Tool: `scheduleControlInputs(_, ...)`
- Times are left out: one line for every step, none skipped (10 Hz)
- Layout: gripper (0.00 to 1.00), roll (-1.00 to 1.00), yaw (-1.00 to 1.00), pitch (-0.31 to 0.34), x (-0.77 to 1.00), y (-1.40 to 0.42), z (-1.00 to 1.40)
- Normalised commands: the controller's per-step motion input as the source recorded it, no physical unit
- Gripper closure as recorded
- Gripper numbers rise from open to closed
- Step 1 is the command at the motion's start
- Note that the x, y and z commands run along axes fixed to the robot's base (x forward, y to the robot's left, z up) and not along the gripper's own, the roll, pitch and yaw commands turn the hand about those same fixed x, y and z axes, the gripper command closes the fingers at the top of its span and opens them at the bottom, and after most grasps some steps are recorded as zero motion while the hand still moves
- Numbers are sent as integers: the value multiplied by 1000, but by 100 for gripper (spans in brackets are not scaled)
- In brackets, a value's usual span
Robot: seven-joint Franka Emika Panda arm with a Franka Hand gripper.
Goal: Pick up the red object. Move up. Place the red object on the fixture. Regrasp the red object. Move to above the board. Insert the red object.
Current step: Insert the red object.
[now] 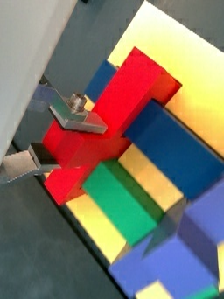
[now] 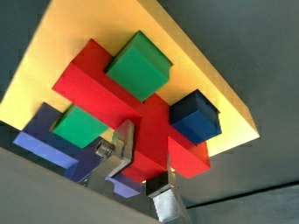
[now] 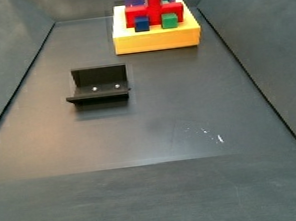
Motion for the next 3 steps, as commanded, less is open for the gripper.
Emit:
scheduleControlInputs(100, 0, 11, -33, 9, 60, -1000)
scheduleControlInputs(100, 0, 0, -14, 0, 0, -783)
scheduleControlInputs(100, 0, 0, 0, 0, 0, 0)
